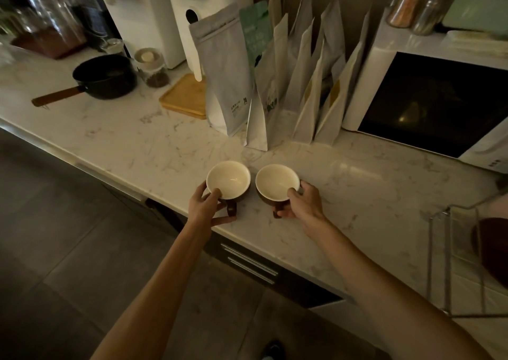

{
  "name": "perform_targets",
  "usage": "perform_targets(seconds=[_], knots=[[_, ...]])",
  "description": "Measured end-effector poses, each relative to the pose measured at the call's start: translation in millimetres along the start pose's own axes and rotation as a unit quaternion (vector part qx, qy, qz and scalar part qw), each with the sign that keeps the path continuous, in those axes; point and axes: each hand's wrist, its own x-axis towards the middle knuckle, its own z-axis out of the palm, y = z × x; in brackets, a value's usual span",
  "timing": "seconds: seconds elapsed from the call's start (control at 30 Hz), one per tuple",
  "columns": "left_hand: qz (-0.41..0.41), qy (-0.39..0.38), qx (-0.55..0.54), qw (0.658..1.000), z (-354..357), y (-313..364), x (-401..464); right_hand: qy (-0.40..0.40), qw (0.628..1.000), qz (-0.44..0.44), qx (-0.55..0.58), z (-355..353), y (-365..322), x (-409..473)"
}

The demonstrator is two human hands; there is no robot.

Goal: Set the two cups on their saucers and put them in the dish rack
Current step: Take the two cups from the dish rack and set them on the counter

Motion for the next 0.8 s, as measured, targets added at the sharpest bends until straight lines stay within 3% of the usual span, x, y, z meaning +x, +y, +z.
perform_targets(seconds=[0.57,0.8], knots=[[-0.007,-0.001,0.038,0.999,0,2,1,-0.021,1.0,0.006,0.002,1,1,9],[0.03,0.008,0.158,0.987,0,6,-10,0.013,0.983,-0.045,-0.18,-12,-9,-5]])
